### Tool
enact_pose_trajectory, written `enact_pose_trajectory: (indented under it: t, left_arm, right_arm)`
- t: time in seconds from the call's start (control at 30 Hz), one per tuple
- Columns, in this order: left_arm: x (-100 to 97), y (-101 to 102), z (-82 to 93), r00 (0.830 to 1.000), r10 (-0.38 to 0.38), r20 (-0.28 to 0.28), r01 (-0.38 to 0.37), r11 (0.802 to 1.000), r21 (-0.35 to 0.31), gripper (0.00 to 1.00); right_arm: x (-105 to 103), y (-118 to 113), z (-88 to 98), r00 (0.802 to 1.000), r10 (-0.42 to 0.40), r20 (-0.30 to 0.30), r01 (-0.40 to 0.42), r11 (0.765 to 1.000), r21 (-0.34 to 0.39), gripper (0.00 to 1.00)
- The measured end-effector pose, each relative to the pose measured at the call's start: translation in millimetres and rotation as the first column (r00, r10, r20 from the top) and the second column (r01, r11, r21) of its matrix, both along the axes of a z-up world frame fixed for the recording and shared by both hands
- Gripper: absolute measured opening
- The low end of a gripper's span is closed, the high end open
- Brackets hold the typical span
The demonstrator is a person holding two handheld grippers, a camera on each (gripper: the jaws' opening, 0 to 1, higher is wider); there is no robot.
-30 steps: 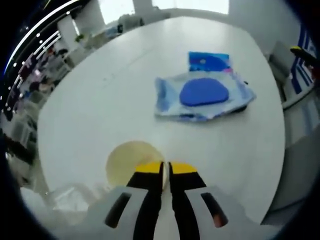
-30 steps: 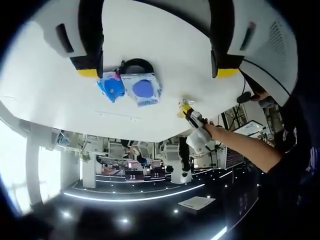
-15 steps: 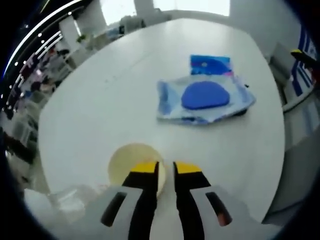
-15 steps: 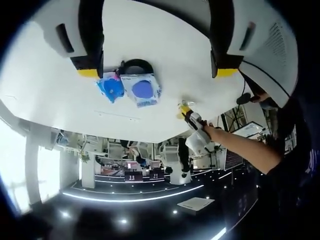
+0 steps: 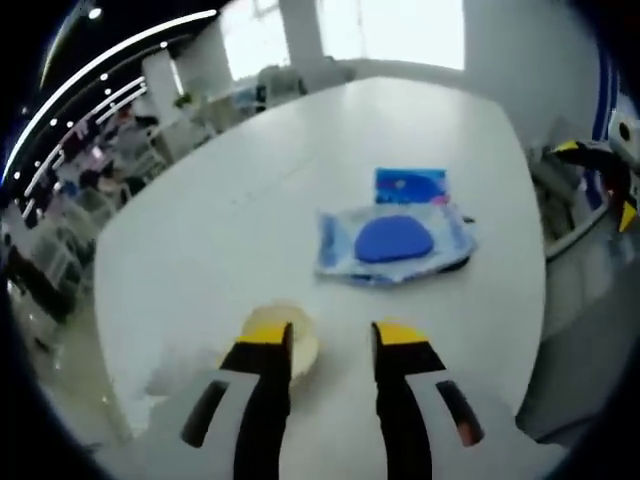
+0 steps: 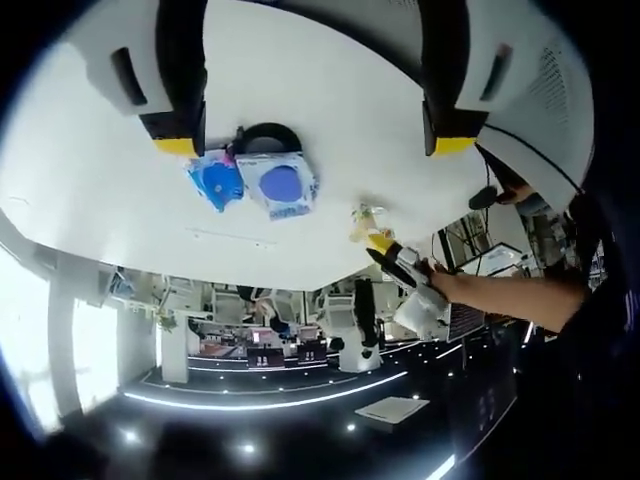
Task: Arrange the tabletop items into an orderly group along one side of the table until the central work area is clear of visible clutter.
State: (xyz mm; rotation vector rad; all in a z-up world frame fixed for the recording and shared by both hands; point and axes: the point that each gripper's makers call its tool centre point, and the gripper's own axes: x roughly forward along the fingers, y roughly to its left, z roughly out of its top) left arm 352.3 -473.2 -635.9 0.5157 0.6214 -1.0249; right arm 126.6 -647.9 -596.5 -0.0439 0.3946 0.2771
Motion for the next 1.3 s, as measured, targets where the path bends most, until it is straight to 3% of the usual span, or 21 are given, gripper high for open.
enact_pose_trajectory:
  t: [0.17, 0.33, 0.67, 0.83, 1.0, 1.3]
  left_arm:
    - [-6.3, 15.8, 25.4, 0.997, 0.078, 0.01, -0.077, 0.992, -0.096, 0.36]
    - [-19.6, 35.4, 41.3, 0.992, 0.123, 0.026, -0.119, 0.983, -0.142, 0.4]
    - [-63.8, 56.2, 66.5, 0.979, 0.195, 0.049, -0.178, 0.954, -0.241, 0.48]
    - [-89.0, 55.5, 64.4, 0.976, 0.212, 0.052, -0.192, 0.947, -0.259, 0.51]
    - [-121.9, 50.4, 54.4, 0.98, 0.192, 0.06, -0.174, 0.958, -0.227, 0.55]
    - [-160.6, 50.2, 48.5, 0.972, 0.236, 0.021, -0.222, 0.939, -0.264, 0.63]
  right_arm:
    - [-0.3, 0.2, -2.2, 1.0, 0.0, -0.008, 0.0, 1.0, -0.008, 0.9]
    - [-0.3, -0.3, -2.8, 1.0, -0.003, -0.013, 0.003, 1.0, -0.011, 0.9]
    - [-0.9, -3.3, -4.5, 1.0, -0.019, -0.025, 0.019, 1.0, -0.006, 0.91]
    - [-1.3, -3.7, -6.0, 0.999, -0.02, -0.034, 0.02, 1.0, -0.005, 0.92]
    - [-1.7, -4.4, -6.9, 0.999, -0.023, -0.041, 0.023, 1.0, 0.002, 0.93]
    - [-3.6, -3.0, -13.7, 0.996, -0.011, -0.09, 0.014, 0.999, 0.036, 0.97]
